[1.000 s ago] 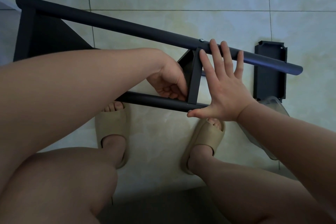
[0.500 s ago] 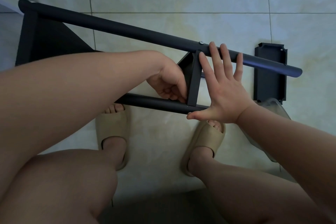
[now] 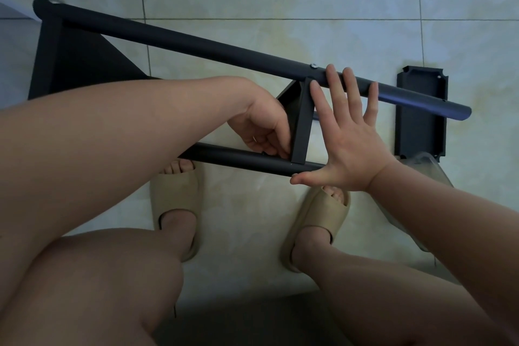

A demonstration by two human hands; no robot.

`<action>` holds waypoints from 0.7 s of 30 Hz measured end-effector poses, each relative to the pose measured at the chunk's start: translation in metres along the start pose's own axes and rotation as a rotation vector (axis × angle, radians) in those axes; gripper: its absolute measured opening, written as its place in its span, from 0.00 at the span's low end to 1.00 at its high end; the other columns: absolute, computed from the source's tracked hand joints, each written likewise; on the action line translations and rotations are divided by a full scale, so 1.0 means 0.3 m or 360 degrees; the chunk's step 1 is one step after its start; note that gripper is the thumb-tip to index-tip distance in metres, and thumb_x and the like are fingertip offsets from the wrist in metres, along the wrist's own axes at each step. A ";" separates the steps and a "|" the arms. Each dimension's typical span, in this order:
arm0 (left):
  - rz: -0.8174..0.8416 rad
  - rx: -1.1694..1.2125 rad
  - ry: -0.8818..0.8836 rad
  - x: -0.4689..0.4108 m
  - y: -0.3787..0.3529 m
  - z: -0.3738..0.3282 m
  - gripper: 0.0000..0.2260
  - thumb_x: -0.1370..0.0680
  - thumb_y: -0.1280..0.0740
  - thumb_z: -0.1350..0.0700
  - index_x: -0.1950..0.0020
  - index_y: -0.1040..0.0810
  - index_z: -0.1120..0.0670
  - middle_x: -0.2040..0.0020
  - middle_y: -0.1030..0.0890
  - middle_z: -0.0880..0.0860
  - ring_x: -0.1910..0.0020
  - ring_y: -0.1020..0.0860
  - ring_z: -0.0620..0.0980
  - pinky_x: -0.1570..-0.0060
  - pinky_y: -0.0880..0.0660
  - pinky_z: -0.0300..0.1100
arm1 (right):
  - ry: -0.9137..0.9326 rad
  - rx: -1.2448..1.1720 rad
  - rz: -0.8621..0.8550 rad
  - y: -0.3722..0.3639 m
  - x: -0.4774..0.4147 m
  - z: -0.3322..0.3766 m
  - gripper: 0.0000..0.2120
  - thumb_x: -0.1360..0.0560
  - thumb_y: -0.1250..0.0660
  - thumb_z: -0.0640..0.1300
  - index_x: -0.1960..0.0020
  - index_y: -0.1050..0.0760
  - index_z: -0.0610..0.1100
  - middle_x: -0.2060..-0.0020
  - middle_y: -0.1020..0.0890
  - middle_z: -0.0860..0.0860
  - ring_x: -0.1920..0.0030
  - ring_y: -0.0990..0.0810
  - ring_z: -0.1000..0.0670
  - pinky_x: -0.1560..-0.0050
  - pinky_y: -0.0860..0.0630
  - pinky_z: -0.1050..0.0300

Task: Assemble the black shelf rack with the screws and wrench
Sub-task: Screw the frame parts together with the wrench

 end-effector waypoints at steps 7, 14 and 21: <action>-0.0062 0.0004 0.0000 -0.012 -0.005 0.007 0.02 0.22 0.31 0.58 0.53 0.19 0.53 0.61 0.18 0.48 0.62 0.24 0.45 0.56 0.28 0.39 | -0.0006 -0.0004 0.0013 0.004 -0.001 0.002 0.67 0.39 0.48 0.87 0.17 0.57 0.41 0.18 0.57 0.39 0.19 0.61 0.34 0.26 0.62 0.24; 0.0009 0.0036 0.0002 -0.001 -0.002 0.002 0.04 0.22 0.32 0.59 0.54 0.17 0.53 0.61 0.17 0.48 0.62 0.23 0.44 0.55 0.28 0.39 | -0.0002 -0.0013 0.0007 0.004 0.000 0.001 0.68 0.39 0.46 0.87 0.17 0.56 0.41 0.18 0.56 0.39 0.19 0.60 0.34 0.26 0.62 0.24; -0.0037 0.0054 -0.0011 -0.003 -0.005 0.002 0.04 0.22 0.32 0.62 0.55 0.18 0.55 0.63 0.17 0.48 0.64 0.24 0.44 0.59 0.27 0.37 | -0.0007 -0.0019 0.0022 0.007 0.000 0.002 0.67 0.39 0.47 0.87 0.17 0.56 0.41 0.18 0.57 0.39 0.19 0.61 0.34 0.26 0.61 0.23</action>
Point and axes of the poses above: each hand's wrist, its own x-axis away from the middle knuckle, its own y-axis out of the back of the hand, z = x × y, the point moved 1 cm from there along -x, towards the middle knuckle
